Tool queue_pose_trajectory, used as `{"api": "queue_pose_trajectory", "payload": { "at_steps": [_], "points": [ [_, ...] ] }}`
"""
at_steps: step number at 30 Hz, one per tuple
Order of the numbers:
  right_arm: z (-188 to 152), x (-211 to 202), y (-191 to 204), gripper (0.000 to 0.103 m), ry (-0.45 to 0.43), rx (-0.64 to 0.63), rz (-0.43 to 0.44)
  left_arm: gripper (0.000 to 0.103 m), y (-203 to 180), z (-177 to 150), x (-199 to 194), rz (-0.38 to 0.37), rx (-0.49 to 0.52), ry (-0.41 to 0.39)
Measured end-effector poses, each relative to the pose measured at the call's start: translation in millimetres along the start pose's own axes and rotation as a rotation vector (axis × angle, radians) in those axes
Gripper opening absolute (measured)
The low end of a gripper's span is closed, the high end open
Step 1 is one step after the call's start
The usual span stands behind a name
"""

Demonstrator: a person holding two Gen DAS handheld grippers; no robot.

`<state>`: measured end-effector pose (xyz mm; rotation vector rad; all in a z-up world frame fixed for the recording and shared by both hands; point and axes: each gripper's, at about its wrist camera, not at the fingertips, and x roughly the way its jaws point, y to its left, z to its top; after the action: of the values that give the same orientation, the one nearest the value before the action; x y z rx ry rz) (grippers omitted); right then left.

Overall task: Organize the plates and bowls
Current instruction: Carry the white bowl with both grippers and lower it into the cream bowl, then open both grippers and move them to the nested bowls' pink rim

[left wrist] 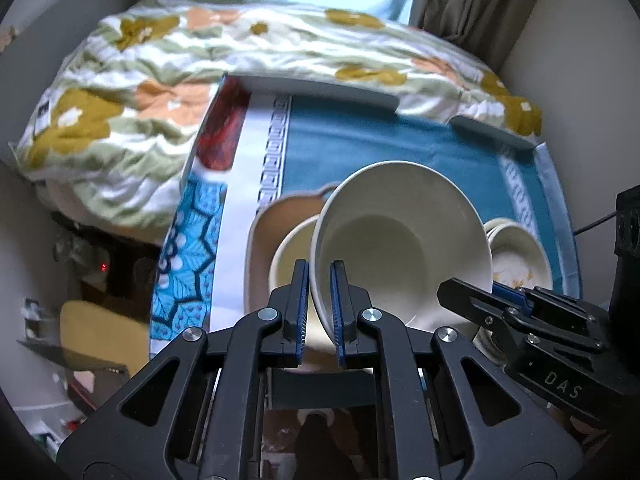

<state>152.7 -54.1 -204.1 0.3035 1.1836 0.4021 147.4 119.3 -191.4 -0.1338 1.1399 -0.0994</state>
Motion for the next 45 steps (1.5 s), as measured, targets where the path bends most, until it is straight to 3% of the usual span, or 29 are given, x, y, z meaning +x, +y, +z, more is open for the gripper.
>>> {"api": "queue_pose_trajectory", "payload": {
  "at_steps": [12, 21, 31, 45],
  "points": [
    [0, 44, 0, 0.02, 0.092, -0.036, -0.045, 0.009, 19, -9, 41, 0.001, -0.026, 0.074],
    [4, 47, 3, 0.02, 0.098, -0.073, -0.081, 0.009, 11, -3, 46, 0.048, 0.034, 0.088],
    [6, 48, 2, 0.02, 0.099, -0.085, -0.105, 0.011, -8, -7, 49, 0.157, 0.156, 0.072],
    [1, 43, 5, 0.02, 0.064, -0.093, -0.108, 0.012, -5, -8, 47, 0.161, 0.161, 0.06]
  ]
}}
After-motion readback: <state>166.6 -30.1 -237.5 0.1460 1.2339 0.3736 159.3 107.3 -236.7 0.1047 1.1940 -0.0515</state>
